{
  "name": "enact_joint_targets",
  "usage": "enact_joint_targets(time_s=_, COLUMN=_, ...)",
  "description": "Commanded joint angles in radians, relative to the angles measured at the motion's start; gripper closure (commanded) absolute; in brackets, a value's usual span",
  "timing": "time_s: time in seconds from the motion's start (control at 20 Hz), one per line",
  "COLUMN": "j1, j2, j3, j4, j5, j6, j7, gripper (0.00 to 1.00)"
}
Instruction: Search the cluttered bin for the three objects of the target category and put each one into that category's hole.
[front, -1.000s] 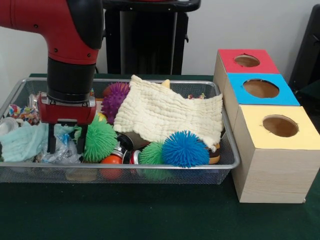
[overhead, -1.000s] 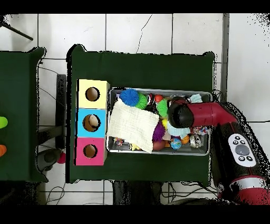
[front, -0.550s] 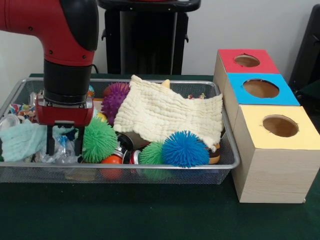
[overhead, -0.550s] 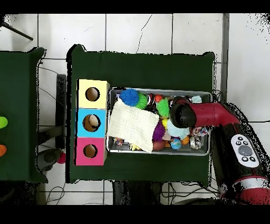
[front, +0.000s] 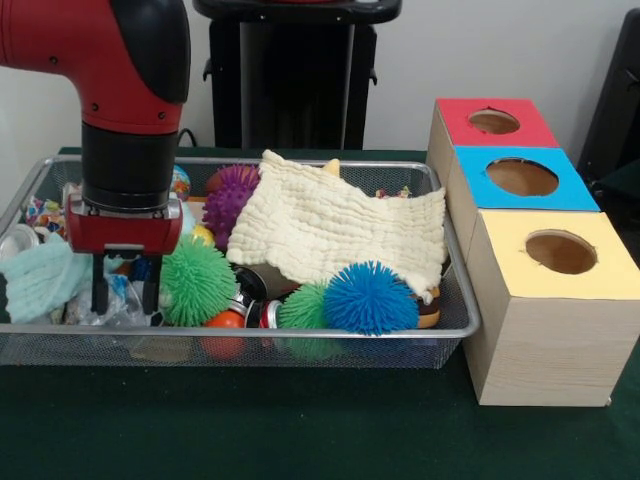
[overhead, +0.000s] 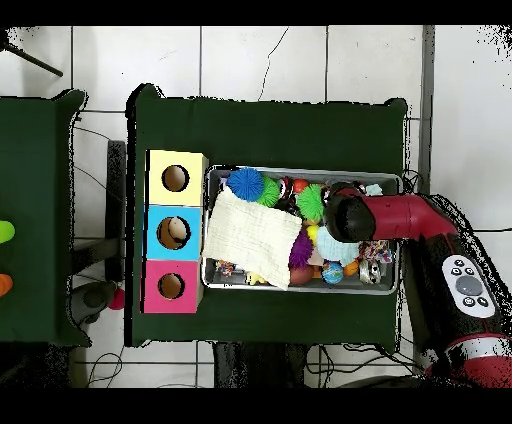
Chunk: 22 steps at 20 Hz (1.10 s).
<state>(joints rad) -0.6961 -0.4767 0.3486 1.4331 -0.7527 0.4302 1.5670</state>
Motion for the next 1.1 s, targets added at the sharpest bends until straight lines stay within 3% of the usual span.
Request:
enact_joint_targets(time_s=0.05, j1=-0.028, j2=0.093, j3=0.023, j4=0.044, j5=-0.113, j6=0.1, j7=-0.271, gripper=1.0)
enact_joint_targets(time_s=0.45, j1=-0.038, j2=0.065, j3=0.046, j4=0.066, j5=-0.082, j6=0.141, j7=-0.279, gripper=1.0)
enact_joint_targets(time_s=0.7, j1=-0.03, j2=-0.01, j3=0.059, j4=0.103, j5=-0.03, j6=0.233, j7=-0.304, gripper=1.0)
enact_joint_targets(time_s=1.1, j1=-0.015, j2=-0.118, j3=0.071, j4=0.15, j5=-0.006, j6=0.286, j7=-0.286, gripper=1.0)
